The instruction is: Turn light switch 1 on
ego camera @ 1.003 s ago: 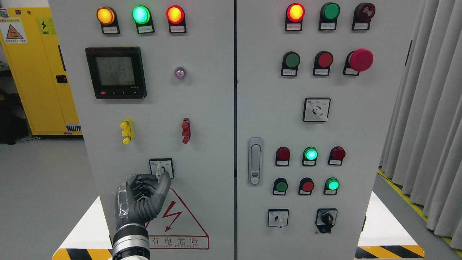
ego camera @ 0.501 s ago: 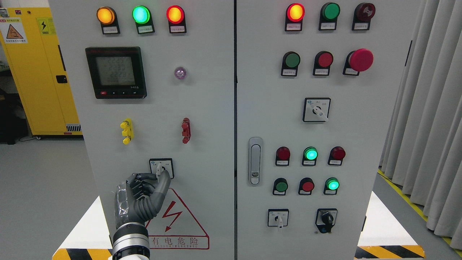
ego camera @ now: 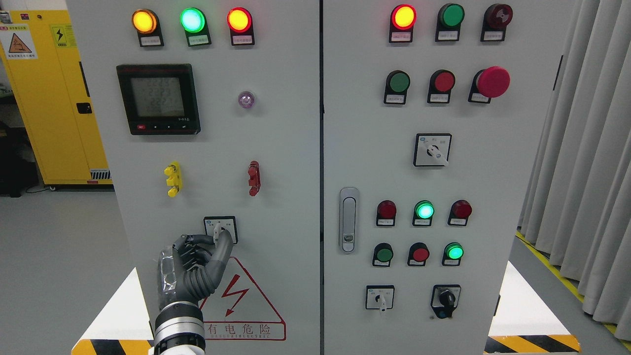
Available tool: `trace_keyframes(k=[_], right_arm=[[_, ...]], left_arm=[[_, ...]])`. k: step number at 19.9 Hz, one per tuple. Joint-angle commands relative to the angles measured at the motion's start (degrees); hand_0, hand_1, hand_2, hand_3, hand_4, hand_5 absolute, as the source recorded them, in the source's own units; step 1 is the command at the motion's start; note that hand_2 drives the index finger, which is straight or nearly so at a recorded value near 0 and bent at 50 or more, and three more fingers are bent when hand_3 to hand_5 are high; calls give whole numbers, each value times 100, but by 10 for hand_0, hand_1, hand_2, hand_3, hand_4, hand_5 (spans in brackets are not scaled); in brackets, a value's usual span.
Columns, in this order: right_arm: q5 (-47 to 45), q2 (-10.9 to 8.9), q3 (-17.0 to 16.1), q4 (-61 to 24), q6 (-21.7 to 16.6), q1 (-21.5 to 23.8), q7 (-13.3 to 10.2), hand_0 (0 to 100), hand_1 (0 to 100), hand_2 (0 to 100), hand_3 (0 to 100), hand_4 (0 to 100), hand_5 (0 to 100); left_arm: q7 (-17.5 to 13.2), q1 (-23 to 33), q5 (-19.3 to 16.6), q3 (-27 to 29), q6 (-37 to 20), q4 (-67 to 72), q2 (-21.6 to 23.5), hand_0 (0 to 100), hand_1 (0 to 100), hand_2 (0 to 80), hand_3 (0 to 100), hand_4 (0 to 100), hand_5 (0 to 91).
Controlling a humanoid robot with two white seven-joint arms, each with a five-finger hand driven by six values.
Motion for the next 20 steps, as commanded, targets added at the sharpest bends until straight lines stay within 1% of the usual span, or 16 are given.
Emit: trace_keyframes(k=[1, 6, 9, 20], right_arm=[[0, 0, 0, 0, 1, 0, -4, 0, 500, 40, 0, 0, 0], [0, 0, 0, 0, 1, 0, 4, 0, 500, 40, 0, 0, 0], [0, 0, 0, 0, 1, 0, -4, 0, 500, 40, 0, 0, 0], [0, 0, 0, 0, 1, 0, 4, 0, 500, 40, 0, 0, 0]], left_arm=[[-4, -8, 4, 3, 3, 42, 0, 288, 690, 617, 918, 897, 877], [-4, -8, -5, 3, 3, 51, 0, 296, 689, 624, 919, 901, 877], [-12, -17, -93, 3, 3, 77, -8, 301, 688, 627, 919, 903, 878], [-21, -17, -93, -6, -6, 121, 0, 322, 659, 628, 920, 906, 878]])
